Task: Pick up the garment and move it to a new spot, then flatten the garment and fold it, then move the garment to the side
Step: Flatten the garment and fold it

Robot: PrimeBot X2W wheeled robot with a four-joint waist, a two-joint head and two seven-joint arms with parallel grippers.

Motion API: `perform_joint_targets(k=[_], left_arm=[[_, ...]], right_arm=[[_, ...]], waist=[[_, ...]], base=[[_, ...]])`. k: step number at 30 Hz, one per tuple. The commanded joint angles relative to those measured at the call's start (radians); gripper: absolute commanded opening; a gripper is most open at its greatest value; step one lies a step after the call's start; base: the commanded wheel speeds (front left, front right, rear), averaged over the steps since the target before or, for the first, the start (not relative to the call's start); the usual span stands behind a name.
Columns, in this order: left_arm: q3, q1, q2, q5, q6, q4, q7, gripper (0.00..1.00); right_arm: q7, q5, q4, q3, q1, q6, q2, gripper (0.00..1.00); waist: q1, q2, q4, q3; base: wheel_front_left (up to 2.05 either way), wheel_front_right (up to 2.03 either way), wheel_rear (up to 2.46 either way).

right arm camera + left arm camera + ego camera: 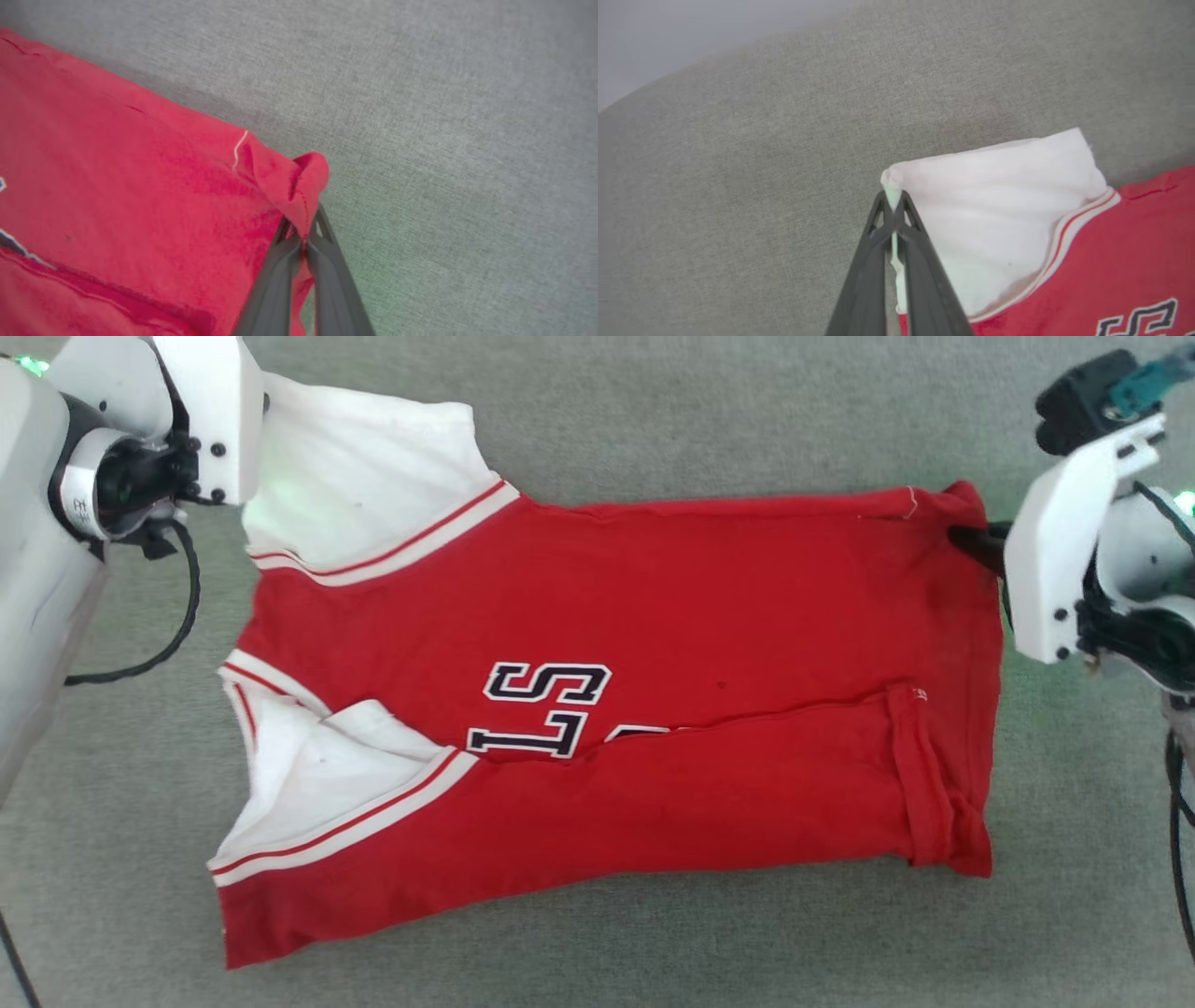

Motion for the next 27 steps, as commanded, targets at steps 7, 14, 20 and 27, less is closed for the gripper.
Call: perform_joint_targets(k=[7,14,20,27], left_arm=[[-0.001,0.093,0.094,-0.013,0.083,-0.236,0.078,0.0],[-0.006,0.254,0.229,-0.041,0.252,-0.597,0.184,0.0],[-0.011,0.437,0.33,-0.078,0.408,-0.859,0.218,0.0],[-0.031,0.621,0.349,-0.14,0.474,-0.91,0.171,0.0]], right_arm=[[0.036,0.021,-0.165,-0.087,0.132,0.0,-0.043,0.0],[0.117,0.022,-0.363,-0.214,0.318,0.0,-0.036,0.0],[0.184,0.013,-0.485,-0.336,0.496,0.0,0.007,0.0],[0.208,-0.003,-0.501,-0.373,0.634,0.0,0.077,0.0]], waist=[[0.0,0.0,0.049,-0.064],[0.0,0.0,0.073,-0.09],[0.0,0.0,0.084,-0.099],[0.0,0.0,0.088,-0.102]], base=[[0.0,0.0,0.0],[0.0,0.0,0.0],[0.0,0.0,0.0],[0.0,0.0,0.0]])
